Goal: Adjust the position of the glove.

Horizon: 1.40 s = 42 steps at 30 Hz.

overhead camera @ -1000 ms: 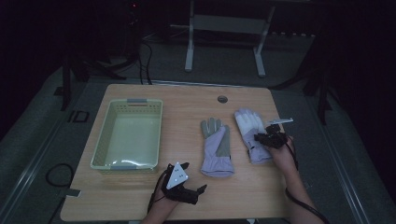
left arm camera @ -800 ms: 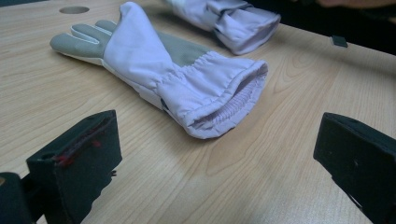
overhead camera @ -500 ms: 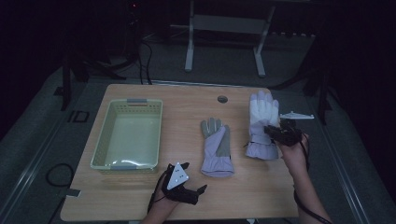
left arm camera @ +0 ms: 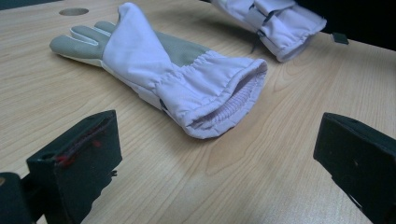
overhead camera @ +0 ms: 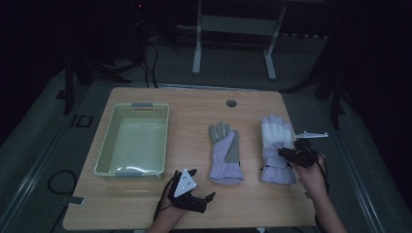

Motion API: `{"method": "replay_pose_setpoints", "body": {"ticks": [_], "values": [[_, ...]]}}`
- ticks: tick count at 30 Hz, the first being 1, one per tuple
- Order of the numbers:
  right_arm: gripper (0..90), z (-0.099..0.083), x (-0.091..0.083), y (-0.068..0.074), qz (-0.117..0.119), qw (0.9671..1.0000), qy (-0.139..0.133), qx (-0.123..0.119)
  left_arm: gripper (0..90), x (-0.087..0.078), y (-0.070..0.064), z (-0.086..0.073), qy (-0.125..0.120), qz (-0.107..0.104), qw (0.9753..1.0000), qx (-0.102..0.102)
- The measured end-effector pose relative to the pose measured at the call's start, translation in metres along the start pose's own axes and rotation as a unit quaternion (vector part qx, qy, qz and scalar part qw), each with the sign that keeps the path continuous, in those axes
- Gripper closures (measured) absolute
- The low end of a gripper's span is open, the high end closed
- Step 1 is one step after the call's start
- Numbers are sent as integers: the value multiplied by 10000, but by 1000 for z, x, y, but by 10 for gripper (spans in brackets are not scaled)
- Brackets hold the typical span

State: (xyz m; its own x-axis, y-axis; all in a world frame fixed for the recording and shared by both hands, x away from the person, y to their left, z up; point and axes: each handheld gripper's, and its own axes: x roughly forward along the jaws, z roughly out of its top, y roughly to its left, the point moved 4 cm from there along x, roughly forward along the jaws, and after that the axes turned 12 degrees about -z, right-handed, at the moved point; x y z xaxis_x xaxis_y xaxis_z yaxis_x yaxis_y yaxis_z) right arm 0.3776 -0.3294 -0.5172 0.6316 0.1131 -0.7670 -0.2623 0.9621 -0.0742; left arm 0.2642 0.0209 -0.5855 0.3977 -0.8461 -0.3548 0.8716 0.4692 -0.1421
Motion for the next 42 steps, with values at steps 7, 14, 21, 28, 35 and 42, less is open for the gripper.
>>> {"method": "replay_pose_setpoints", "body": {"ticks": [7, 14, 21, 28, 35, 42], "values": [[744, -18, 34, -5, -167, 9995, 255, 125, 10, 0, 0, 0, 13, -11, 10000, 8], [597, -20, 34, -7, -224, 9997, 23, 134, 10, 0, 0, 0, 17, -3, 10000, 11], [456, -18, 28, -10, -21, 9999, -157, -6, 10, 0, 0, 0, 16, -2, 10000, 2], [430, -22, 38, -7, 282, 9993, -205, -100, 9, 0, 0, 0, 21, -10, 10000, 13], [619, -27, 46, -2, 123, 9989, -165, -428, 9, 0, 0, 0, 24, -1, 10000, 15], [693, -27, 45, -2, 177, 9994, -127, -277, 10, 0, 0, 0, 35, 10, 10000, 19]]}}
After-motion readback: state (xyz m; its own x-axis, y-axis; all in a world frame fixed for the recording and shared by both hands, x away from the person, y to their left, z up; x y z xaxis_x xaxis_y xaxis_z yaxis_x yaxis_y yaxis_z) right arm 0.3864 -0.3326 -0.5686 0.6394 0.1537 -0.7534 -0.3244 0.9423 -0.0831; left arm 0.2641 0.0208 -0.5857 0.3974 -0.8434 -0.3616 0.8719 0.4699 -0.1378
